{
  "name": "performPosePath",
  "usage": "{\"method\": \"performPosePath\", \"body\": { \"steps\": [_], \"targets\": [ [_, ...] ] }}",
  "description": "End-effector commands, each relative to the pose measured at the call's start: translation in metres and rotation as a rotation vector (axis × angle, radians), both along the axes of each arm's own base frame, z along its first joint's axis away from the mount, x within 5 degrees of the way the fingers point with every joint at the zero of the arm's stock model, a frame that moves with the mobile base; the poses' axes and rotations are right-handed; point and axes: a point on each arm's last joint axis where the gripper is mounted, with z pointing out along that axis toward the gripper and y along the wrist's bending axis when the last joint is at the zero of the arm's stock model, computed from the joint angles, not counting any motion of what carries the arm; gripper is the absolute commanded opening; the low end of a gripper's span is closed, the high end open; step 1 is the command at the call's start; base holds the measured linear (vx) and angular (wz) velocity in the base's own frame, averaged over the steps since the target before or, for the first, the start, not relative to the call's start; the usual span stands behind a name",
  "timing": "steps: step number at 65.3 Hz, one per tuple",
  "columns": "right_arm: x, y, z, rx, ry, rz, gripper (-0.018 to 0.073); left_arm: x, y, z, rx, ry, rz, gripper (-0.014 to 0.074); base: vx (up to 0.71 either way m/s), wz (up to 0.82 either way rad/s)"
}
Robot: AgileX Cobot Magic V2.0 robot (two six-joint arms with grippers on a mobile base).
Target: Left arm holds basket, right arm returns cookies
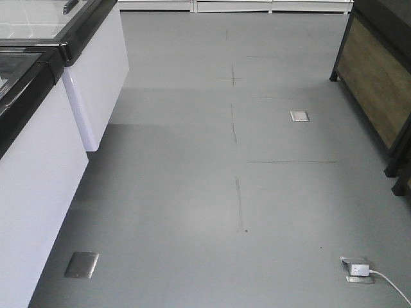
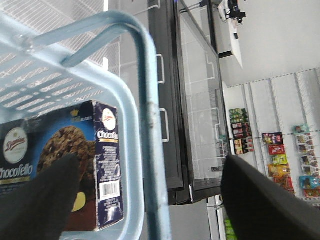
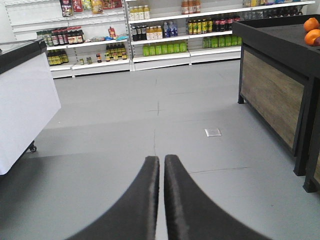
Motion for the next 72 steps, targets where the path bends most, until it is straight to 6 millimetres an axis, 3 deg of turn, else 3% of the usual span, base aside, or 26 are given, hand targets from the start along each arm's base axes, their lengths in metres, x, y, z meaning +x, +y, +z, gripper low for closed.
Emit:
{"method": "performPosePath", "body": {
  "steps": [1,17,39,72],
  "targets": [
    [0.0,0.0,0.001,-0.02,-0.066,-0.002,-0.0003,-0.001,0.001,0.02,0.138,-0.104,-0.001,0.0547,0.0,0.0],
    [0.0,0.0,0.001,-0.02,-0.067,-0.002,-0.0003,-0.001,0.001,-0.01,0.168,-0.163,0.014,0.0535,0.0,0.0],
    [0.0,0.0,0.001,-0.02,-0.067,-0.002,-0.0003,-0.006,-0.001,-0.022,0.353,-0.368,0.036,0.0535,0.0,0.0],
    [0.0,0.0,0.001,-0.02,-0.067,-0.002,-0.0003,-0.007,-0.002,-0.031,0.136,-0.53,0.069,0.0535,0.0,0.0]
  ]
}}
